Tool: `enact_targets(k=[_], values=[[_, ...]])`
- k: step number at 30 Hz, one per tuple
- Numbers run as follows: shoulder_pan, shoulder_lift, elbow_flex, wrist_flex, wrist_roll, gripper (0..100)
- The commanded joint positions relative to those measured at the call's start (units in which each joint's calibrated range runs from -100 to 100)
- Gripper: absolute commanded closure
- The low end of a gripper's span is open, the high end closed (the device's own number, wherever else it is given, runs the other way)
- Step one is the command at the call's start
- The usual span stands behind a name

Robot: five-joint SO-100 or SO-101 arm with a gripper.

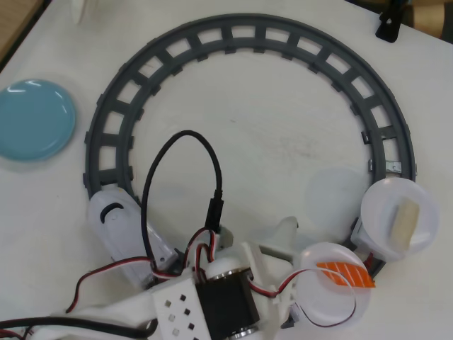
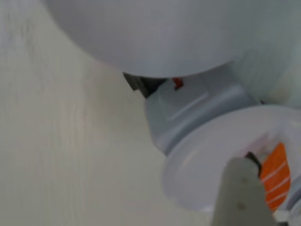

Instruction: Pick up the sushi from the Shinkansen and put it on the blue dish

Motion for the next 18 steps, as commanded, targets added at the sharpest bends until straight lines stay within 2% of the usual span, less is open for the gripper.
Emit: enact_targets(k=[1, 9, 18], values=[[2.1, 0.1, -2.1, -2.5, -2.0, 59], [4.2, 8.7, -5.7, -1.9, -5.3, 60], [4.1, 12.0, -14.1, -0.3, -6.0, 60]])
